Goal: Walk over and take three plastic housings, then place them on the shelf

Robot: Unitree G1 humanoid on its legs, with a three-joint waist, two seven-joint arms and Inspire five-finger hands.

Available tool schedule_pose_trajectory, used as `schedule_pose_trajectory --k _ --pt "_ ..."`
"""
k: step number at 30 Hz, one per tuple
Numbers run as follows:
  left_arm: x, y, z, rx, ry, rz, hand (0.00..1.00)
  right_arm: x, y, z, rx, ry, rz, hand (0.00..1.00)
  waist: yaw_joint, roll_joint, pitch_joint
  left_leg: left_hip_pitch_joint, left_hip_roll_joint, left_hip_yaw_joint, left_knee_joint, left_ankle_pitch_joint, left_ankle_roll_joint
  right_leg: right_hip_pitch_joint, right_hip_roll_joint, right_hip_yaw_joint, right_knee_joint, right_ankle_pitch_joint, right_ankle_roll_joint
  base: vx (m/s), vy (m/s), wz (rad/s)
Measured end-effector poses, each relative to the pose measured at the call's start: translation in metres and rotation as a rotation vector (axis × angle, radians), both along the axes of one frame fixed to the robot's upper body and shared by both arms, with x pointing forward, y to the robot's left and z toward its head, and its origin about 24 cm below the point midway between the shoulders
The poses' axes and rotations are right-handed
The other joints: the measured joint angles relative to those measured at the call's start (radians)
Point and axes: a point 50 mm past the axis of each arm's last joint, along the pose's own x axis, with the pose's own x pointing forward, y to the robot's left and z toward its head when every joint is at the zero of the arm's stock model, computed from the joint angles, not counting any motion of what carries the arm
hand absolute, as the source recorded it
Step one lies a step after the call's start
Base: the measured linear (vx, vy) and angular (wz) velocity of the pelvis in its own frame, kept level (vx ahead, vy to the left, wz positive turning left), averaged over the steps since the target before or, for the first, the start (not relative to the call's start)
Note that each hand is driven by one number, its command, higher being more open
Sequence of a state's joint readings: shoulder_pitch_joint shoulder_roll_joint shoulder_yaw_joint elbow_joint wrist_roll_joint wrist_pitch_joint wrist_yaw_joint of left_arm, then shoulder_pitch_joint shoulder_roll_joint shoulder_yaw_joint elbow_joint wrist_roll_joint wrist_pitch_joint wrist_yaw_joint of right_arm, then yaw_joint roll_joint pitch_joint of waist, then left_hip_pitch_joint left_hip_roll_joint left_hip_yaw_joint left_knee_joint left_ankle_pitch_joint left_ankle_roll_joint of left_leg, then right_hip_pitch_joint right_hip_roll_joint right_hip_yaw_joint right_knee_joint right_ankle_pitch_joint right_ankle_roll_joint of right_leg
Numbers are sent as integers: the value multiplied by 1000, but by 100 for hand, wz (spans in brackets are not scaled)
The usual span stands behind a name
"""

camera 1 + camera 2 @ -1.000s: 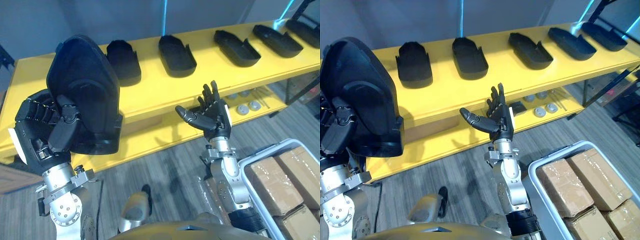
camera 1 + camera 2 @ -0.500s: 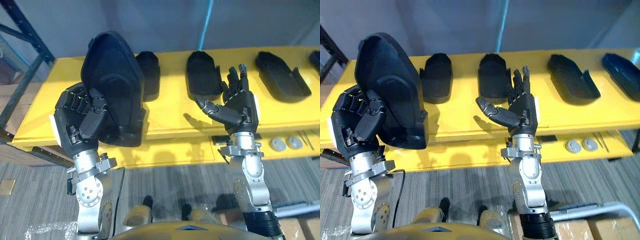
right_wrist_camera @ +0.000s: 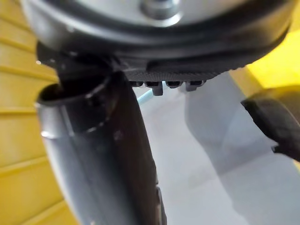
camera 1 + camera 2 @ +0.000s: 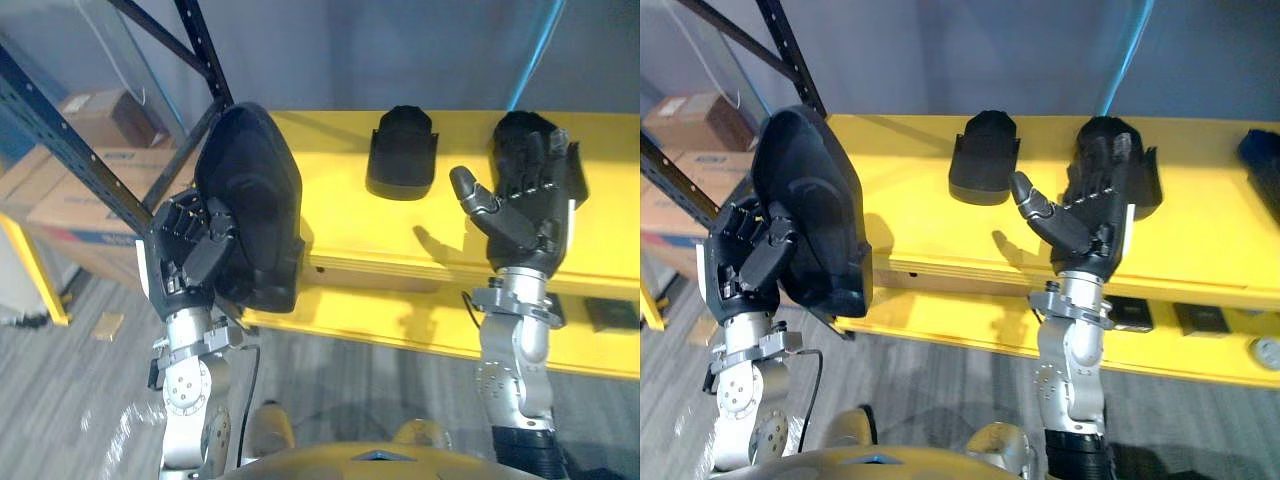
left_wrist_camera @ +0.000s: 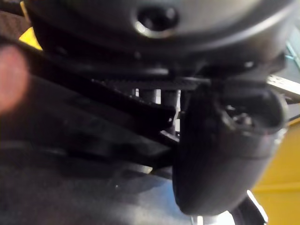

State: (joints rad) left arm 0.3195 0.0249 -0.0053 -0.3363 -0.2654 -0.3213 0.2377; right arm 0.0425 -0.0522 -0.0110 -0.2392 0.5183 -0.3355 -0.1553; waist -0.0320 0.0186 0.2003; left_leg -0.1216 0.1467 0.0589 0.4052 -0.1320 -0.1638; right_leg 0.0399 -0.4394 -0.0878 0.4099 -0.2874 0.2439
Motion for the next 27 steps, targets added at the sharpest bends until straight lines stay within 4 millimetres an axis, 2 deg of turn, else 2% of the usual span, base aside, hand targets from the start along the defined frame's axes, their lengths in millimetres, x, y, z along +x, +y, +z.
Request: schedule_pose_trajectory --k 1,2,3,4,5,6,7,8,11,12,15,17,19,24,26,27 --pt "-1 1 -4 2 26 -3 0 0 13 -9 53 37 16 100 -5 -10 -3 -39 -35 13 73 -49 24 20 -10 54 -66 29 -20 46 474 -7" --pt "0 1 -5 3 36 -5 0 1 20 -12 70 54 30 100 -3 -7 -1 -56 -39 17 104 -70 29 29 -14 58 -94 71 -20 20 453 -6" --pt "0 1 -8 9 56 -15 0 2 32 -20 71 99 51 100 3 -2 2 -70 -44 23 129 -90 43 35 -14 58 -130 168 7 22 580 4" --pt "1 0 -11 31 67 -66 0 0 51 -33 39 165 98 100 14 -2 2 -57 -59 30 94 -86 70 34 -17 8 -155 328 -22 32 595 0" --pt "2 -2 -9 52 59 -101 0 0 54 -35 5 179 88 100 29 -4 2 -35 -65 48 53 -73 92 27 -25 -45 -173 396 -70 53 473 2" --pt "2 -4 -9 58 56 -120 0 1 57 -36 -7 184 86 100 32 -2 2 -18 -62 59 22 -60 110 26 -16 -79 -161 382 -72 72 205 -10" --pt "2 -4 -9 64 56 -124 0 1 57 -36 -18 183 86 100 29 3 4 4 -64 62 -14 -44 124 20 30 -92 -124 315 -53 88 124 -21" --pt "2 -2 -8 65 56 -122 0 1 56 -35 -24 176 87 100 29 5 3 22 -61 77 -36 -38 129 17 78 -101 -120 263 -49 70 72 -25" --pt "3 -3 -5 59 41 -133 0 -4 50 -35 -45 172 77 100 16 11 -1 29 -55 101 -65 -26 133 14 164 -101 -178 201 -58 26 29 -30" --pt "3 -4 -4 59 36 -134 0 -7 47 -36 -66 174 71 100 9 7 -3 29 -53 112 -88 -9 125 16 191 -100 -229 205 -68 -1 -27 -29" --pt "5 -12 -3 49 37 -142 0 -10 39 -35 -83 161 63 100 -7 8 -5 27 -45 120 -144 33 107 31 222 -101 -324 239 -83 -9 -70 -14" --pt "6 -22 -2 42 32 -181 0 -11 30 -34 -89 160 45 100 -11 10 -6 31 -29 110 -168 49 93 33 243 -105 -330 242 -93 -32 -101 6" --pt "5 -30 2 35 14 -210 0 -12 22 -34 -115 162 34 100 -11 12 -6 29 -4 97 -161 54 88 36 271 -114 -321 223 -122 -47 -141 7" --pt "9 -21 8 80 -14 -167 0 -12 20 -30 -165 134 62 100 7 26 -5 17 24 25 -47 56 95 69 299 -105 -281 184 -152 -35 -94 -4" --pt "14 -15 16 97 -53 -145 0 -14 18 -16 -226 70 69 100 10 51 -18 49 22 11 -129 67 93 52 303 -98 -271 183 -153 -41 -43 -6" --pt "17 -13 22 106 -81 -134 0 -16 16 -8 -256 31 69 100 11 60 -22 80 20 15 -202 83 68 36 304 -88 -264 181 -154 -40 9 -29"
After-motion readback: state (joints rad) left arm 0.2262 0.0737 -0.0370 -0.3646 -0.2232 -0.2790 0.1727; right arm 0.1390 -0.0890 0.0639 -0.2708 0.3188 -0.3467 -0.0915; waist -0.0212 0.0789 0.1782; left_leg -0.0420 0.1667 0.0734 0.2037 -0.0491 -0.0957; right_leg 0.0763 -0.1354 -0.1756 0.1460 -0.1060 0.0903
